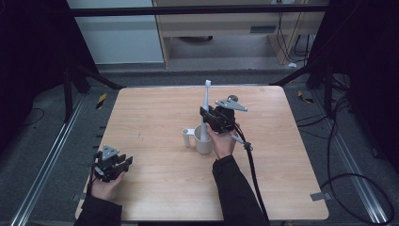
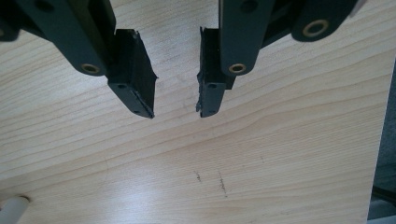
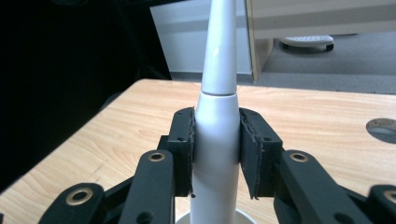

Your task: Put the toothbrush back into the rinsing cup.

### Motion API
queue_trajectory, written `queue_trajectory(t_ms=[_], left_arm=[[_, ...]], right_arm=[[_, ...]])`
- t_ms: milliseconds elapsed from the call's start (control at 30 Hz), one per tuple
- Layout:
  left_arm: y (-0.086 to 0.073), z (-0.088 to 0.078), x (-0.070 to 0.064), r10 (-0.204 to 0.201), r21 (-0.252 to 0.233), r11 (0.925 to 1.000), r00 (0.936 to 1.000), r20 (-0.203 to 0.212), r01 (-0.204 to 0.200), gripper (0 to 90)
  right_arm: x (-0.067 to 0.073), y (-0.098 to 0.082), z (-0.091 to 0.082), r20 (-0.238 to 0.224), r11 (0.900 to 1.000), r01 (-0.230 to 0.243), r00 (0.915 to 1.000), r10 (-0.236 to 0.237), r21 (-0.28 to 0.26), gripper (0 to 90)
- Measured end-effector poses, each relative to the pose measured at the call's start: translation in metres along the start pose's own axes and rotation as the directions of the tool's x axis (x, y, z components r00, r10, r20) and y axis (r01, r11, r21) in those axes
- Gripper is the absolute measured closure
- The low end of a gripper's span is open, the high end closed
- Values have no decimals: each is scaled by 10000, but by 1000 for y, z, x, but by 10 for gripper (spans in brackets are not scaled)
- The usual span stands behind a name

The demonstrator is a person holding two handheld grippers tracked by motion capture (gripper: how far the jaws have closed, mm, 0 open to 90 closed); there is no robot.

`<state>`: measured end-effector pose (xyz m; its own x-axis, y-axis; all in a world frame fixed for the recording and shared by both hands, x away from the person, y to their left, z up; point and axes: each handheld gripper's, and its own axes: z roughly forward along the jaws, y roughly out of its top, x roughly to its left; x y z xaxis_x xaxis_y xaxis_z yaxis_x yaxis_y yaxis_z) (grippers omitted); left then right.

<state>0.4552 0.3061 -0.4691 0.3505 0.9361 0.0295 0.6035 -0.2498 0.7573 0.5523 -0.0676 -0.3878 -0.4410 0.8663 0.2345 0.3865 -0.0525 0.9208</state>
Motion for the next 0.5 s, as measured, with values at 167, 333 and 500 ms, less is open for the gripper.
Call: queue_trajectory(t_ms=[167,333,500], left_arm=[[0,0,0,-11,-11,10000,10000,-8,11,659],[0,0,0,3,1,10000,10000,-8,-3,659],[0,0,0,13,-7,10000,10000,-8,-13,660]], right_arm=[[1,-8,6,59,9994,3,10000,-5,335,676],[2,-13,9,96,9981,86,9999,-92,603,676],[1,-18,11,173,9961,45,9998,-61,876,676]])
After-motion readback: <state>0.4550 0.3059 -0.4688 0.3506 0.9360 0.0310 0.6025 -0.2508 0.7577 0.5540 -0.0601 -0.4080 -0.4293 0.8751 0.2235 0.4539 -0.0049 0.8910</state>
